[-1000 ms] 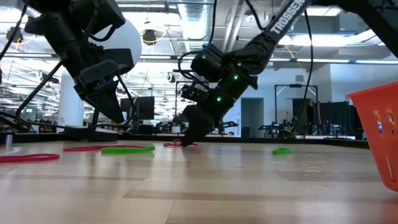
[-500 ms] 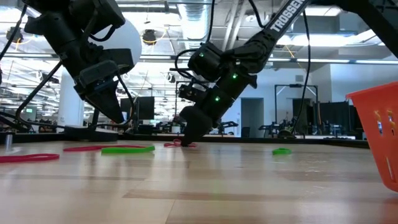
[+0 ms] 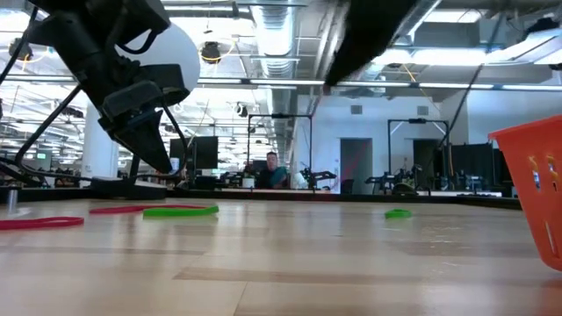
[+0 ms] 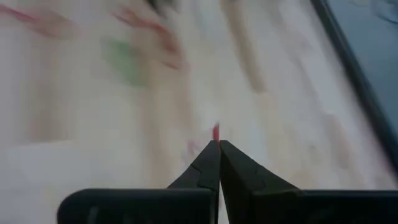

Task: Pick and place items into bin
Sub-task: Put the red rubber band into the orange bin

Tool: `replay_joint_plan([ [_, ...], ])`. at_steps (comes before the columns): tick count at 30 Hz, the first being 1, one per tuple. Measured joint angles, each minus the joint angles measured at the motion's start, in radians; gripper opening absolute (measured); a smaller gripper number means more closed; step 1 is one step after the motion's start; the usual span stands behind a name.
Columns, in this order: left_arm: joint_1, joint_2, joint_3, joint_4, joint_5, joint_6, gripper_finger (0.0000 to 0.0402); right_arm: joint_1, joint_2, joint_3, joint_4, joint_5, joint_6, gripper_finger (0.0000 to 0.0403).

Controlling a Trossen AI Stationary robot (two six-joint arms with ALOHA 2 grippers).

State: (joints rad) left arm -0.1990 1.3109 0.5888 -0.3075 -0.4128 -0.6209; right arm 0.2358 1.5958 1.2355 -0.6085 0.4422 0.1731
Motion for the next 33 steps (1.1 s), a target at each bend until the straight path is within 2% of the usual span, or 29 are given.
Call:
replay_joint_plan([
  [4, -0.016, 0.0, 0.0, 0.0, -0.015, -0.01, 0.0091, 0.177, -0.169, 0.001, -0.088, -0.034, 0.191, 0.0001],
  [8, -0.031, 0.0, 0.0, 0.003, -0.021, -0.016, 0.0091, 0.381, -0.27, 0.001, -0.098, -0.053, 0.319, 0.0],
  [12, -0.039, 0.0, 0.0, 0.008, -0.022, -0.017, 0.0091, 0.57, -0.285, 0.001, -0.103, -0.076, 0.325, 0.0],
  [16, -0.05, 0.0, 0.0, 0.011, -0.026, -0.024, 0.0091, 0.692, -0.233, 0.001, -0.104, 0.008, 0.36, 0.0],
  [20, -0.068, 0.0, 0.0, 0.01, -0.05, -0.056, 0.0091, 0.746, -0.13, 0.001, -0.104, 0.009, 0.468, 0.0],
  [23, -0.08, 0.0, 0.0, 0.011, -0.052, -0.061, 0.0091, 0.761, -0.058, 0.001, -0.105, 0.004, 0.489, 0.0],
  [28, -0.096, 0.0, 0.0, 0.011, -0.052, -0.102, 0.0091, 0.745, 0.03, 0.001, -0.088, -0.001, 0.549, 0.0],
  [33, -0.098, 0.0, 0.0, 0.011, -0.052, -0.136, 0.0091, 0.706, 0.062, 0.002, -0.095, -0.033, 0.635, 0.0013],
])
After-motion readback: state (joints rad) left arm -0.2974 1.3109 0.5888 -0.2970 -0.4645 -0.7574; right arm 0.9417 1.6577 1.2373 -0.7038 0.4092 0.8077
